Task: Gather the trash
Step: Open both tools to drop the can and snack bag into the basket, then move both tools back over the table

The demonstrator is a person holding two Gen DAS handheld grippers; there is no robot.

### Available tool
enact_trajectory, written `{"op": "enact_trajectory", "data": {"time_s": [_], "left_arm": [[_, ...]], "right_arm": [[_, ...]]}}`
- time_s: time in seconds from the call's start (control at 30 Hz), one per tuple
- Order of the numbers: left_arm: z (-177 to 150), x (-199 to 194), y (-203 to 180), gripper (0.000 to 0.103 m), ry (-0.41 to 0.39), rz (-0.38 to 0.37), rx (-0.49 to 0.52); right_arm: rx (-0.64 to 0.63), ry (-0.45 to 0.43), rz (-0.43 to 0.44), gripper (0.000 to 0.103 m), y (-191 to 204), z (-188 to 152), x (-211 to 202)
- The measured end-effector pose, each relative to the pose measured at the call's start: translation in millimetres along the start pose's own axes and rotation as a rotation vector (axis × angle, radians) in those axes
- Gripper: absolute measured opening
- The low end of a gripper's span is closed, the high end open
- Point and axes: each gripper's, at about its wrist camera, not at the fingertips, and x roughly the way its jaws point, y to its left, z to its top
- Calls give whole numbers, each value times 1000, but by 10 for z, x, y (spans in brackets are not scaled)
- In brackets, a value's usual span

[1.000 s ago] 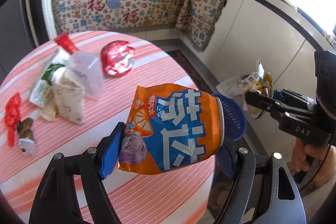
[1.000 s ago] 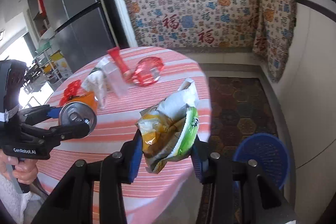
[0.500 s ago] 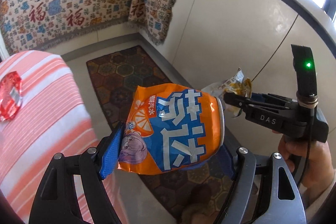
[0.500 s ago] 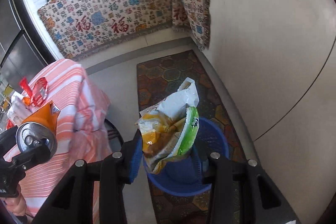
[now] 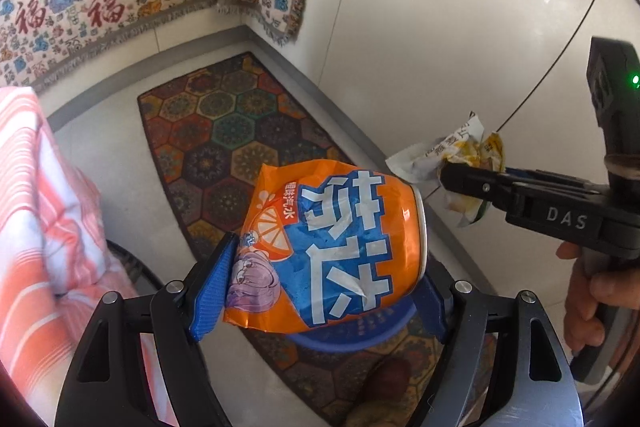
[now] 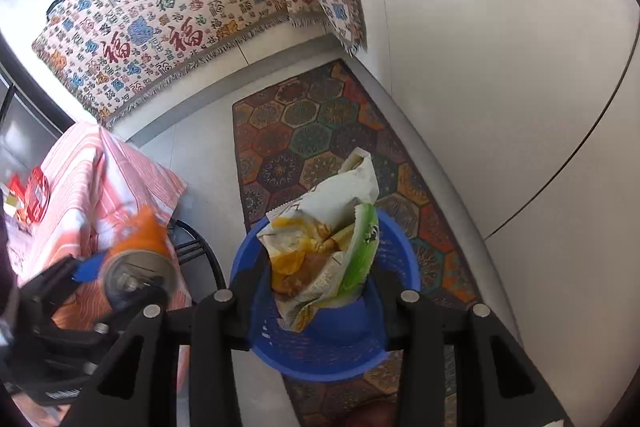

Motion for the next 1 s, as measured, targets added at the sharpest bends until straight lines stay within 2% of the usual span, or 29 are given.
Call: {"op": "enact_trajectory", "data": {"time_s": [0.2, 0.23, 0.27, 0.3, 0.43, 0.53, 0.63, 0.77, 0.87, 1.0], "left_arm": [[30, 268, -108, 81, 22, 1, 53], [36, 320, -126, 86, 28, 0, 60], [50, 367, -129, 97, 33, 5, 60], [68, 392, -131, 100, 27, 14, 56], [143, 301, -107, 100, -15, 2, 18], [194, -66, -85, 100, -98, -25, -15], [194, -624, -46, 100, -196, -52, -44], [61, -1326, 87, 100, -255, -90, -94], [-189, -1784, 241, 100, -268, -56, -111], [-646, -2219, 500, 100, -261, 35, -118]], "right_arm": [[40, 13, 17, 45, -31, 13, 130], [47, 10, 17, 57, -55, 11, 124], [62, 0, 18, 63, -75, 18, 112], [81, -13, 23, 67, -102, 25, 88], [118, -94, -12, 67, -174, 65, -117], [92, -213, -77, 67, -110, 91, -416], [47, -348, -129, 67, 31, 120, -753], [-15, -502, -168, 66, 327, 122, -1120], [-48, -562, -150, 66, 583, 122, -1282], [-111, -575, -76, 66, 1068, 106, -1349]]}}
